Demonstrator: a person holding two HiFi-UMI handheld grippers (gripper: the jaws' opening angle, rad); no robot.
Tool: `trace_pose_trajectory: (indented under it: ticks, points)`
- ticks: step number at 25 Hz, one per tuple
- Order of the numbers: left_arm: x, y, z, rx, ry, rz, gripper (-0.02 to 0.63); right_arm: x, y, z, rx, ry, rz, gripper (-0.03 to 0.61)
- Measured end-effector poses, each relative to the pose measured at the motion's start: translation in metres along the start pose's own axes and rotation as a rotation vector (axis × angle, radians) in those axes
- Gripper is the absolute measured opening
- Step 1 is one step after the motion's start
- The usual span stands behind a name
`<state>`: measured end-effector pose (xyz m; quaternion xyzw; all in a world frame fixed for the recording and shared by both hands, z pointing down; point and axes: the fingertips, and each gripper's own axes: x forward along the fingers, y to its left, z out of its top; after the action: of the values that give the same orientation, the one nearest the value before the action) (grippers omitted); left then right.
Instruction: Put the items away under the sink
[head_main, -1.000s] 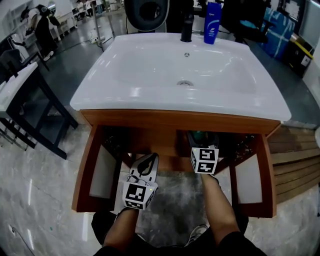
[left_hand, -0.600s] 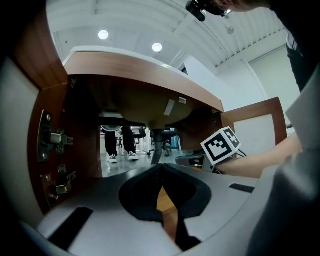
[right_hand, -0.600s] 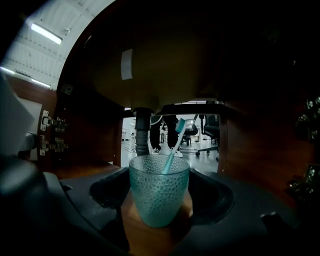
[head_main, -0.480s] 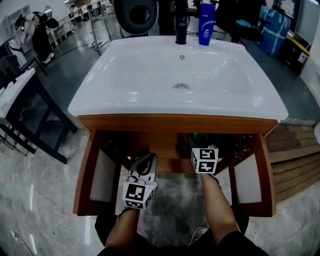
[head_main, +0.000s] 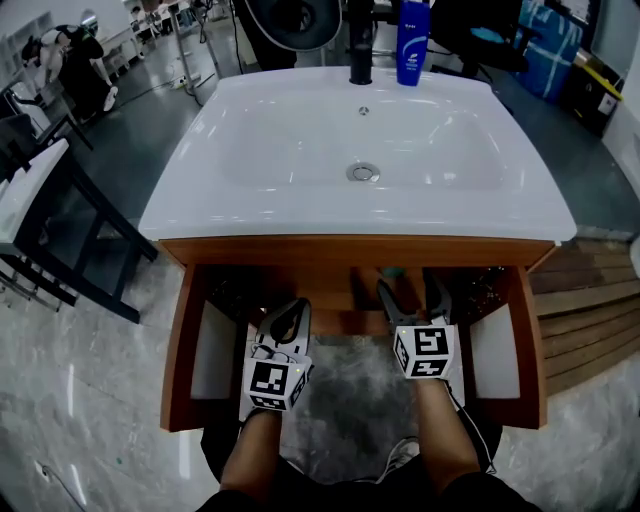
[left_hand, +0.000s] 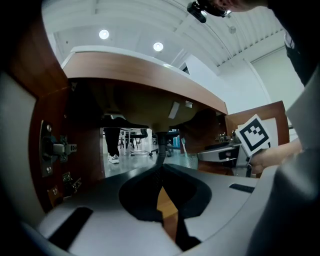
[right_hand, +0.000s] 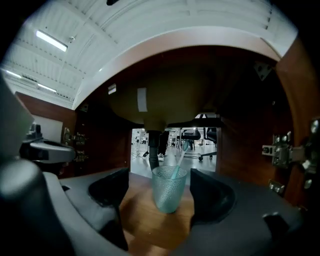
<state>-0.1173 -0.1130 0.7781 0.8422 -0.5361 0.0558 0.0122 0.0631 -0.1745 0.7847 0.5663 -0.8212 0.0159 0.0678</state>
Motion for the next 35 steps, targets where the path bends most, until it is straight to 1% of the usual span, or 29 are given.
trace_pose_trajectory:
  ticks: [1,2,3,6,7,8,11,15,18,21,23,27,29,32,33,35]
  points:
    - [-0.002,0.002,0.005,-0.010,-0.004,-0.002,0.020,-0.010,0.003,0.007,-0.004,-0.003,0.007,0.390]
    - [-0.006,0.004,0.010,-0.022,-0.004,-0.003,0.020,-0.020,0.005,0.015,-0.009,-0.013,0.011,0.365]
    - [-0.010,0.005,0.015,-0.031,0.000,-0.005,0.020,-0.032,0.008,0.024,-0.016,-0.029,0.010,0.314]
    - [-0.024,-0.001,0.037,-0.061,0.018,-0.024,0.020,-0.067,0.021,0.055,-0.033,-0.091,0.015,0.061]
    - [-0.030,-0.005,0.048,-0.080,0.016,-0.029,0.020,-0.078,0.028,0.065,-0.037,-0.100,0.029,0.030]
    - [-0.037,-0.010,0.059,-0.099,0.013,-0.032,0.020,-0.088,0.037,0.076,-0.034,-0.100,0.051,0.020]
    - [-0.054,-0.020,0.093,-0.126,0.013,-0.027,0.020,-0.114,0.057,0.111,-0.015,-0.078,0.115,0.020]
    - [-0.063,-0.033,0.143,-0.145,0.037,-0.040,0.020,-0.137,0.064,0.163,0.029,-0.010,0.143,0.018]
    - [-0.070,-0.044,0.188,-0.135,0.068,-0.053,0.020,-0.154,0.063,0.209,0.037,0.007,0.175,0.018]
    - [-0.076,-0.053,0.237,-0.105,0.097,-0.050,0.020,-0.169,0.055,0.251,0.040,0.040,0.198,0.020]
    - [-0.078,-0.059,0.276,-0.092,0.096,-0.041,0.020,-0.179,0.045,0.280,0.025,0.049,0.202,0.020]
    - [-0.085,-0.072,0.352,-0.112,0.076,-0.023,0.020,-0.199,0.029,0.347,-0.081,0.020,0.211,0.019]
    - [-0.087,-0.080,0.385,-0.114,0.069,-0.024,0.020,-0.209,0.020,0.376,-0.071,0.008,0.211,0.020]
    - [-0.090,-0.090,0.418,-0.056,0.091,-0.010,0.020,-0.220,0.003,0.403,-0.003,0.016,0.204,0.020]
    - [-0.091,-0.091,0.424,-0.036,0.104,0.000,0.020,-0.224,-0.002,0.409,0.010,0.015,0.201,0.020]
    - [-0.095,-0.089,0.432,-0.023,0.110,0.020,0.020,-0.230,-0.009,0.414,0.010,0.013,0.198,0.020]
